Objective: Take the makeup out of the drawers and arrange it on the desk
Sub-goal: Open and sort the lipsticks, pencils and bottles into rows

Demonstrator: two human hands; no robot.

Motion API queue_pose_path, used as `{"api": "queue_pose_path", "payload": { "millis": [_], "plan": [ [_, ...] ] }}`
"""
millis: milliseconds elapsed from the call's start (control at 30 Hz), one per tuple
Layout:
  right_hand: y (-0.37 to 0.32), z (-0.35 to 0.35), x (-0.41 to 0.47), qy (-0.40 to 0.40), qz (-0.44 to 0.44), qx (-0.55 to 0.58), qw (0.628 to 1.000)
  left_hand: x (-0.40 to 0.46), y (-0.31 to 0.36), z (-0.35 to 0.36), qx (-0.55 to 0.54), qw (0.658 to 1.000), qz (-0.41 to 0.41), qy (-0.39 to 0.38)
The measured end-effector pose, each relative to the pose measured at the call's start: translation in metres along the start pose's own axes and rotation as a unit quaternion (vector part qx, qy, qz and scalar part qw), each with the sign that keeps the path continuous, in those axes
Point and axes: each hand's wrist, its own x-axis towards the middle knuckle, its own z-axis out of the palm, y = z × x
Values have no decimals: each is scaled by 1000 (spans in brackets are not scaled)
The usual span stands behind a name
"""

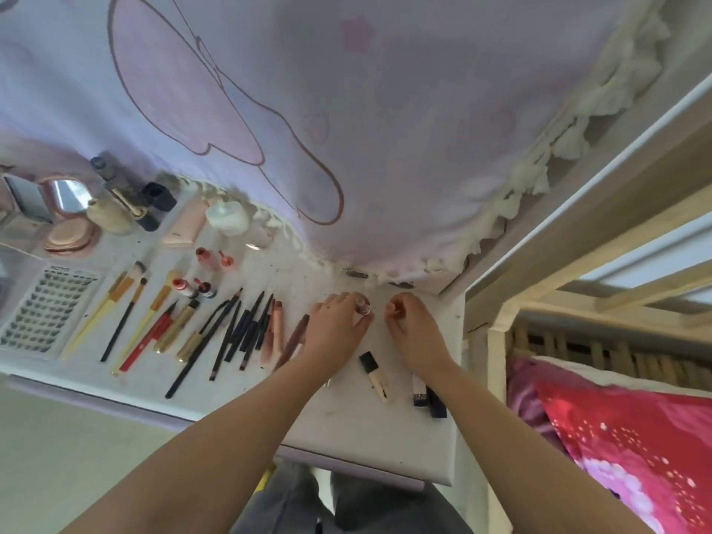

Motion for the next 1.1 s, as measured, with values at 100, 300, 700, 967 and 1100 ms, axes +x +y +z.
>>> {"api": "queue_pose_path", "payload": {
  "millis": [100, 300, 700, 967, 1100],
  "plan": [
    [0, 5, 4, -7, -19, -16, 1000, 7, 3, 7, 86, 996, 18, 1],
    [3, 8, 6, -21, -22, -30, 999, 10, 2, 15, 139, 990, 28, -12],
    [-29, 12, -48, -143, 31, -206, 968, -31, -18, -4, 72, 997, 28, 29],
    [-44, 39, -55, -112, 89, -139, 980, -79, -29, -5, -13, 997, 22, -75],
    [-59, 24, -66, -58, 150, 111, 981, -84, -20, -21, -58, 991, 15, -121]
  ]
}}
